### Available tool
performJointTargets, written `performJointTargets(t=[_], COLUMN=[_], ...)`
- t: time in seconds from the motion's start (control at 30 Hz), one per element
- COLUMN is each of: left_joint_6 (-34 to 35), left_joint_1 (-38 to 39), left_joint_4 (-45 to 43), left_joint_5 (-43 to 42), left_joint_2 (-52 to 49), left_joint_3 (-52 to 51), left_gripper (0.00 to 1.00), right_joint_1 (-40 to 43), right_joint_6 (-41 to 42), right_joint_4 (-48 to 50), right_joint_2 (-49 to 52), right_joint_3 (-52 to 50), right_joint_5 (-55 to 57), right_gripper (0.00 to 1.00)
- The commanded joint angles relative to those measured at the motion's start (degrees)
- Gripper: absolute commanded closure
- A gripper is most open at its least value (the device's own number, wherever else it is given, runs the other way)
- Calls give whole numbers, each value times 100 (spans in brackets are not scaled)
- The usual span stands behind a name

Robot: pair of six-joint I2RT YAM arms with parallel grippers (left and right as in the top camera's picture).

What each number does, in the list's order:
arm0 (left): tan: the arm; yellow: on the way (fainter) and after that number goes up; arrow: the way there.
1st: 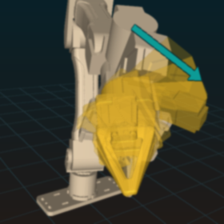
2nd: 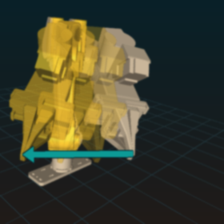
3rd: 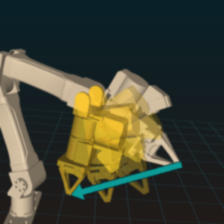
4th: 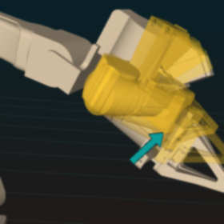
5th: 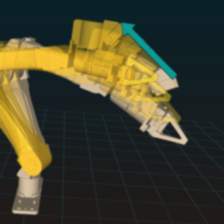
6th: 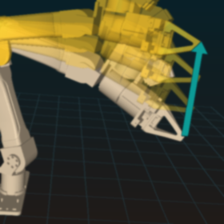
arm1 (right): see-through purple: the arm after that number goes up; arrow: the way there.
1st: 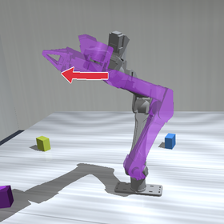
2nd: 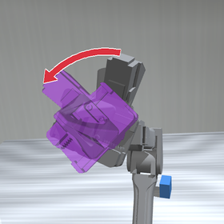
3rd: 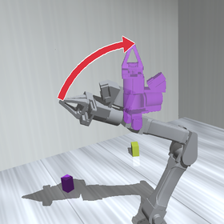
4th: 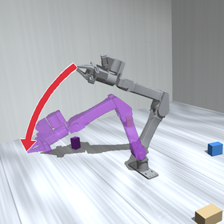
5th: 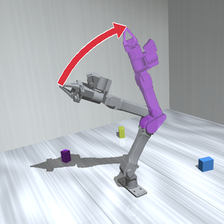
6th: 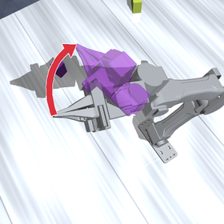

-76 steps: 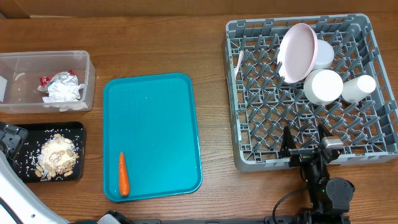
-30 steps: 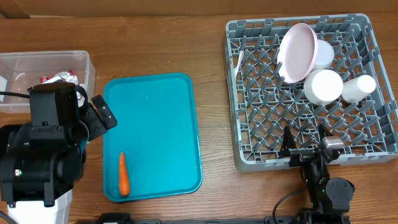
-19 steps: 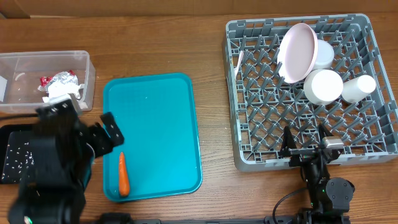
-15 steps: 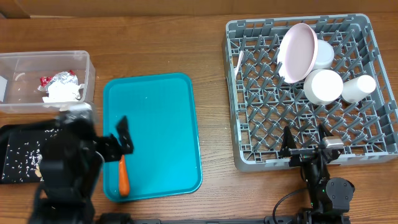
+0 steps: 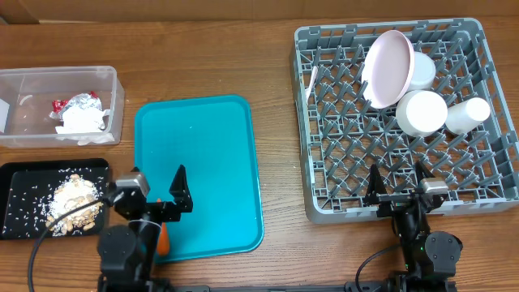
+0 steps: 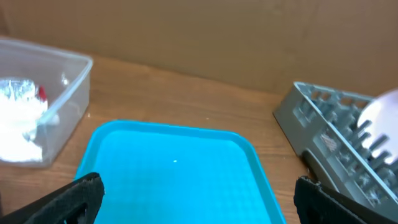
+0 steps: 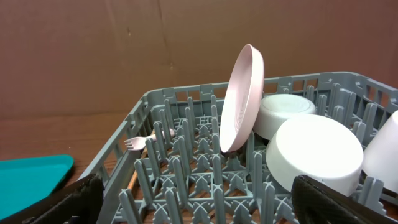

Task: Sort waste into correct bins and load items into the dishwasher rack

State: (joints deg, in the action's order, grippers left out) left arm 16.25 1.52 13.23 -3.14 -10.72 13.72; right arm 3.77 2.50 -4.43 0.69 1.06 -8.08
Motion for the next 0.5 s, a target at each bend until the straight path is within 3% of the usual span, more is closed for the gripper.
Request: performJointTargets(t=[0.0, 0.2, 0.47], left_joint_6=[472, 103, -448], left_joint_1=[22, -20, -317], left_joint_4=[-407, -1305, -857], left_joint_5=[295, 122, 157], left_joint_2=[382, 903, 1056], left_joint_3=[-505, -1296, -1344], left_gripper=[0, 0, 0], right_joint_1=[44, 44, 44], right_joint_6=[-42, -42, -42], right_joint_4=[26, 26, 26], right_joint_2=[-52, -52, -52], right_joint_3=[-59, -59, -59], right_joint_5=[48, 48, 48], right_gripper=[0, 0, 0])
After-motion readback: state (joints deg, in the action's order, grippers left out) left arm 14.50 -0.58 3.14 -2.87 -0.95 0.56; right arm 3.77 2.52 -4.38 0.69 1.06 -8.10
